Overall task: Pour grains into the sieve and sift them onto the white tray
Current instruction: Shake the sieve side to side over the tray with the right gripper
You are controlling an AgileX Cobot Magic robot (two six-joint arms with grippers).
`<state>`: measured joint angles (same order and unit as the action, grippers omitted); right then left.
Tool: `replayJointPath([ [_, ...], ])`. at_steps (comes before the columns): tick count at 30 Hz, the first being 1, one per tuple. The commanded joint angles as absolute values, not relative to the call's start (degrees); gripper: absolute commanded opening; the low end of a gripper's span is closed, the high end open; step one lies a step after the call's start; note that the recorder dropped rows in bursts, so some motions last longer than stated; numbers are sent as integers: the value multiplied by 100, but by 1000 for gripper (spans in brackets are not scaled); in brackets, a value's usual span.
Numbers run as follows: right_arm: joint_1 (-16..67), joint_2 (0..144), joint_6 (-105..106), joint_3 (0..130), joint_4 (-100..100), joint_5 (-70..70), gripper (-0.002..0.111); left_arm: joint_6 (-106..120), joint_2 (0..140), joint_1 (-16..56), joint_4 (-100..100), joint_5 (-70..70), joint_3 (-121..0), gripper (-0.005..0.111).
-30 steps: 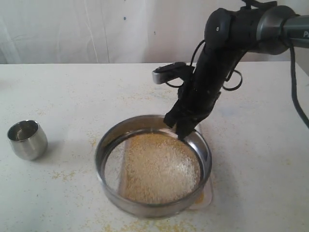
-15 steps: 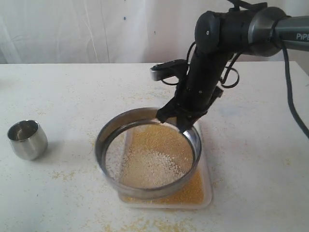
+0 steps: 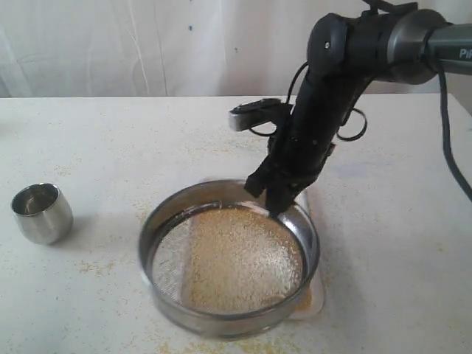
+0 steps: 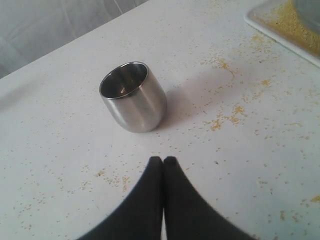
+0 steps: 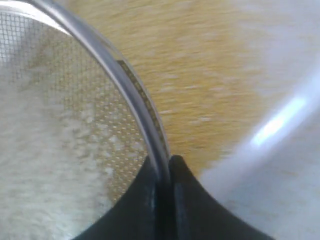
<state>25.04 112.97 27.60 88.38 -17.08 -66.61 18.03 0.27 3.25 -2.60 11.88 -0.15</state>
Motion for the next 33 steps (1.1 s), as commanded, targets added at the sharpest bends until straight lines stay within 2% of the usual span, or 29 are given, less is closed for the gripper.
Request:
replayJointPath([
  [1,2542,11165,641,8853,-309,-5741,0,1798,0,350,-294,1195,0,1],
  [3,2555,11165,-313,8853,315,-5827,0,1798,0,350,-294,1195,0,1],
  [4,2556,11165,186,8853,-93,-5945,0,1798,0,350,-294,1195,0,1],
  [6,2556,11158,2630,8853,-1971,-6651,0,1798,0,350,-294,1195,0,1],
  [8,2556,11158,3402,8853,-2556,-6863,0,1798,0,350,-294,1195,0,1],
  [11,2533,11092,1247,8853,-819,-5917,0,1798,0,350,-294,1195,0,1],
  [13,2533,11077,207,8853,126,-5910,0,1798,0,350,-294,1195,0,1],
  [17,2554,11077,2556,8853,-1977,-6647,0,1798,0,350,-294,1195,0,1],
  [19,2554,11077,3282,8853,-2138,-6763,0,1798,0,350,-294,1195,0,1],
  [23,2554,11077,-197,8853,759,-6089,0,1798,0,350,-294,1195,0,1],
  [24,2558,11077,-235,8853,577,-6156,0,1798,0,350,-294,1195,0,1],
  [27,2568,11054,2651,8853,-1880,-6804,0,1798,0,350,-294,1195,0,1],
  [29,2568,11054,3444,8843,-2541,-6908,0,1798,0,350,-294,1195,0,1],
  [31,2568,11027,2304,8843,-1415,-6183,0,1798,0,350,-294,1195,0,1],
  [33,2568,11027,246,8843,170,-5945,0,1798,0,350,-294,1195,0,1],
])
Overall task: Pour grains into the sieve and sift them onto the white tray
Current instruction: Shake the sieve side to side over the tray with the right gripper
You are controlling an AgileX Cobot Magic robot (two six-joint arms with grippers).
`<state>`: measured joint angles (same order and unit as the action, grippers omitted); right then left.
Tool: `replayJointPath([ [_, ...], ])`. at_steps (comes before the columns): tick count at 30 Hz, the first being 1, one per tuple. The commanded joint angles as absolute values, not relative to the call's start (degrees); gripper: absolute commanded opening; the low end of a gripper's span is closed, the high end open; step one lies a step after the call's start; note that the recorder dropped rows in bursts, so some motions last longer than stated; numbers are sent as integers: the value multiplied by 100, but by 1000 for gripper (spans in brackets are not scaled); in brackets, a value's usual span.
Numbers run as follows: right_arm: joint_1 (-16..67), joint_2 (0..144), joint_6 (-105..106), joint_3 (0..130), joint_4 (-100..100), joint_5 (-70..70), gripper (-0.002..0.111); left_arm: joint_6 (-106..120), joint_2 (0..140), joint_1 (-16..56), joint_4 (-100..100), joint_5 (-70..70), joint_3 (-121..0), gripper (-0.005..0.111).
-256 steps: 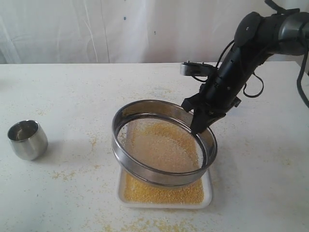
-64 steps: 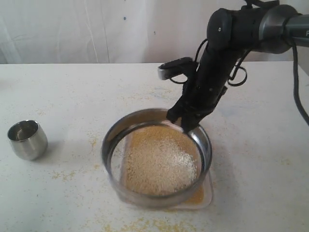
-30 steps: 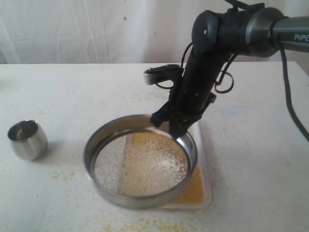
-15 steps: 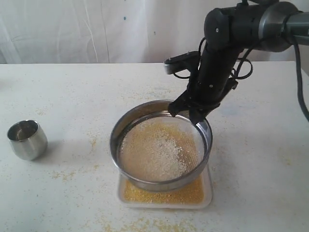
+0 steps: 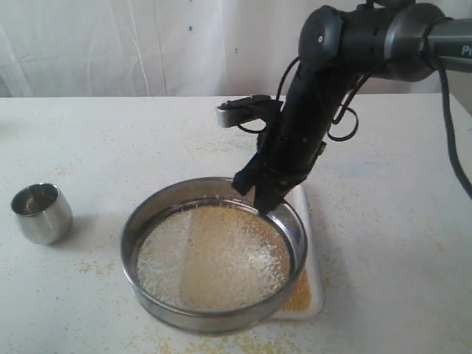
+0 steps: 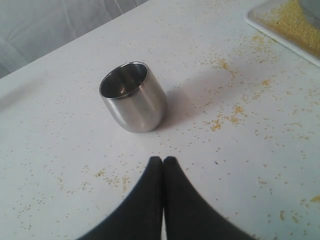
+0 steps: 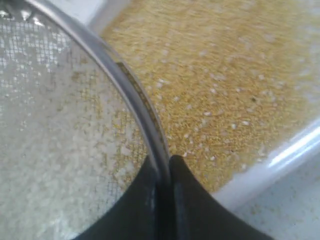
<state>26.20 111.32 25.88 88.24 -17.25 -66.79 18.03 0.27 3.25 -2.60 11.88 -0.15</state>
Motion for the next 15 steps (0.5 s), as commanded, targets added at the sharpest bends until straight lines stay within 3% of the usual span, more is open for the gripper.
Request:
replayJointPath([
  [1,2568,11027,-35,8843,232,-5969,0,1798,0,350,-294,1195,0,1],
  [6,2568,11005,3175,8843,-2719,-6522,0,1798,0,350,-294,1195,0,1],
  [8,2568,11005,2951,8843,-2397,-6237,0,1798,0,350,-294,1195,0,1],
  [12,2582,11015,287,8843,-407,-5755,0,1798,0,350,-294,1195,0,1],
  [15,2593,11015,1983,8843,-2173,-6203,0,1798,0,350,-294,1195,0,1],
])
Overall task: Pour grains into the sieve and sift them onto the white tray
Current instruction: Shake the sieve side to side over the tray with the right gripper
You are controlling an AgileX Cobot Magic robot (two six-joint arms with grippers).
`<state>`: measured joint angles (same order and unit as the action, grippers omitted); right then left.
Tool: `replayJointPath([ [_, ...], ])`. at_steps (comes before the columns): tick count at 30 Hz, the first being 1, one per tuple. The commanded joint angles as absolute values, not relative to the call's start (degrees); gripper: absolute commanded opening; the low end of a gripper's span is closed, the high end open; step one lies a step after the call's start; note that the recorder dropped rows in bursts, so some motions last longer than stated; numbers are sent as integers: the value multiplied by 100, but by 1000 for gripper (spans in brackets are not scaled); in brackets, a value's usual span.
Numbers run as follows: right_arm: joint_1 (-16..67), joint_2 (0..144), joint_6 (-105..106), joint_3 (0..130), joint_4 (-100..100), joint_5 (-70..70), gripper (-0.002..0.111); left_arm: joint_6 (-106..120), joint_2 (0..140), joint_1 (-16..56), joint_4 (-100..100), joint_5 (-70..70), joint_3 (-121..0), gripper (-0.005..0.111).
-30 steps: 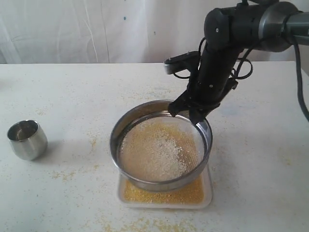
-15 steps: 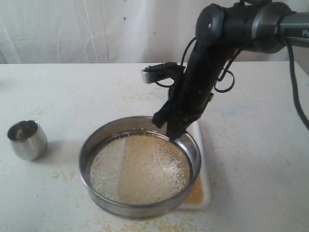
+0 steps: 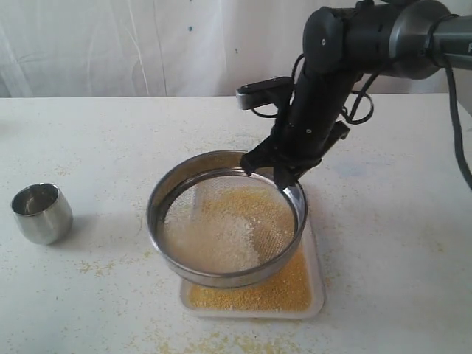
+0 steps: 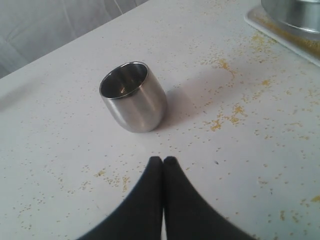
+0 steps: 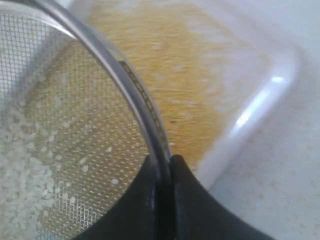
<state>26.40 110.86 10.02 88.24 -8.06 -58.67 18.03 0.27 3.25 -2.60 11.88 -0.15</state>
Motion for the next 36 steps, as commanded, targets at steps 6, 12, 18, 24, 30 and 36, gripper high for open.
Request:
replayJointPath([
  [6,2593,11015,2053,8843,-1812,-5998,0,1798,0,350,-294,1195,0,1],
  [12,2620,11015,2652,8843,-2126,-6862,0,1798,0,350,-294,1195,0,1],
  [18,2583,10983,559,8627,-265,-5741,0,1798,0,350,-294,1195,0,1],
  [24,2522,11034,1465,8399,-554,-5830,0,1798,0,350,-294,1195,0,1],
  [30,2498,11274,1248,8354,-591,-5409,0,1798,0,350,-294,1195,0,1],
  [36,2314,11569,1015,8354,-662,-5184,0,1798,0,350,-294,1195,0,1],
])
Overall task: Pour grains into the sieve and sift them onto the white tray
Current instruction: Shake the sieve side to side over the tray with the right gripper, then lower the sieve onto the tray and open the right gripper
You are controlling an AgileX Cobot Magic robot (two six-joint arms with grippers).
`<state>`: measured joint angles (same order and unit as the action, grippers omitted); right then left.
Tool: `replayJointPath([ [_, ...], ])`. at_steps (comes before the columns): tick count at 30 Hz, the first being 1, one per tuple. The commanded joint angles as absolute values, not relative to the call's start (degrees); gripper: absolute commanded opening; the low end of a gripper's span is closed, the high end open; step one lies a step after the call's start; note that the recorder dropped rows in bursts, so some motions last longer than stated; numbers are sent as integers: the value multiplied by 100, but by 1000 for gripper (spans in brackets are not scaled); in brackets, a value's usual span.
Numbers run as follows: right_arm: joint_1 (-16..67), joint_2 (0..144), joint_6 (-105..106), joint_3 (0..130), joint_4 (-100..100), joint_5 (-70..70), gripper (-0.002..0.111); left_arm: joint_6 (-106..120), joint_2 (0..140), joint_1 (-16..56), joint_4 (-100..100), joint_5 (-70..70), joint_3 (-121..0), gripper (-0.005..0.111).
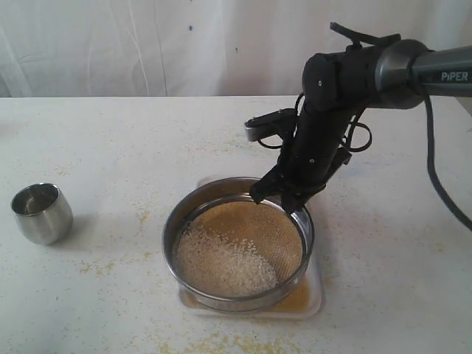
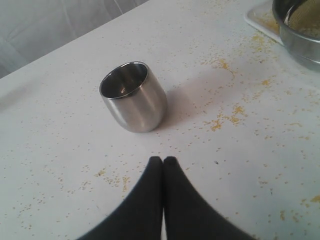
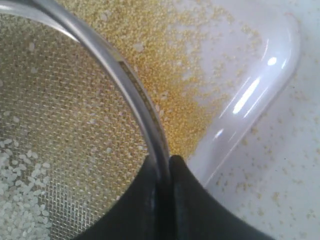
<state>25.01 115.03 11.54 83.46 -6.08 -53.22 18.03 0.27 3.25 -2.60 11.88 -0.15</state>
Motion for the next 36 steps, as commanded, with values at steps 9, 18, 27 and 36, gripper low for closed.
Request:
replayJointPath([
  [9,2048,11569,1034,8354,-826,-5245,0,1798,0,350,-294,1195,0,1],
  [18,2048,11536,1080,8354,-826,-5486,34,1798,0,350,-294,1195,0,1],
  [27,2048,10790,1080,8305,-826,-5361,49,1798,0,350,-294,1195,0,1],
  [36,2121,9043,1025,6681,-1226,-3938,24,1798,0,350,-294,1195,0,1],
])
